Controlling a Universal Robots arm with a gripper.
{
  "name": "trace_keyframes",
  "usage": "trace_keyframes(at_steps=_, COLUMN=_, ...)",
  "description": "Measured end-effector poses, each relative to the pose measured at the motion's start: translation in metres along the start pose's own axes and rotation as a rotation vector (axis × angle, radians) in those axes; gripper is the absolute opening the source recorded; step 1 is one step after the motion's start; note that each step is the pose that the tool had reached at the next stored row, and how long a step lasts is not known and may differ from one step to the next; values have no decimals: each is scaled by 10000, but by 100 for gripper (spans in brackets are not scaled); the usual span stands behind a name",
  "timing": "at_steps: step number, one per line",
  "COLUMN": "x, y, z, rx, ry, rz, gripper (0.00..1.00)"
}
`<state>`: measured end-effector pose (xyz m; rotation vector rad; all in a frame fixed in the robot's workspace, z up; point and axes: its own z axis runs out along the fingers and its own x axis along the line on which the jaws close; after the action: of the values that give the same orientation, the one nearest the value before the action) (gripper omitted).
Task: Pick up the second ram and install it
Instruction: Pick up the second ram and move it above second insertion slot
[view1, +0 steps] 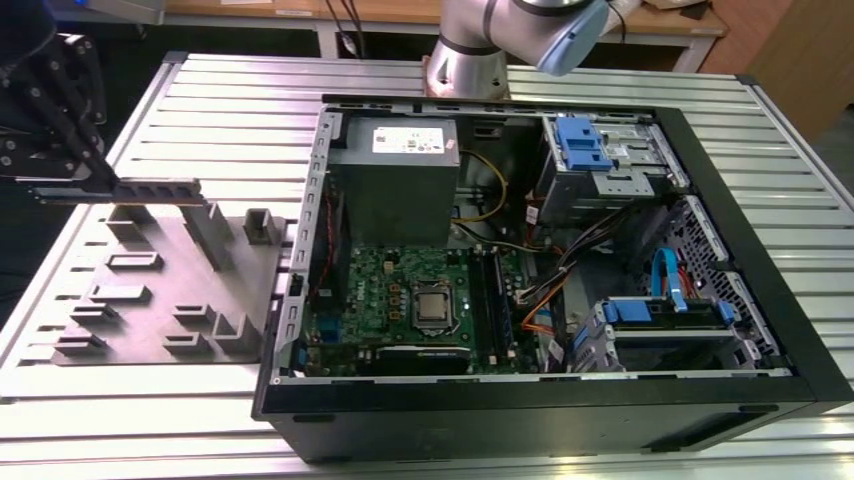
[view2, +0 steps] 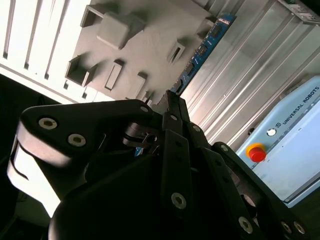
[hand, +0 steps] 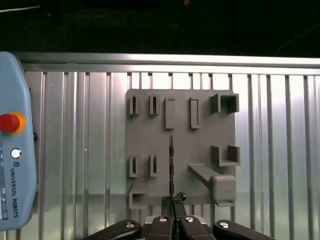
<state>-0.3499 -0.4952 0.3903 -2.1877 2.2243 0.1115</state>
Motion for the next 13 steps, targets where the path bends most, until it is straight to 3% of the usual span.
trace_keyframes(at_steps=13, x=-7, y=-375, z=-14, rx=0, ry=0, rz=-1, gripper=9)
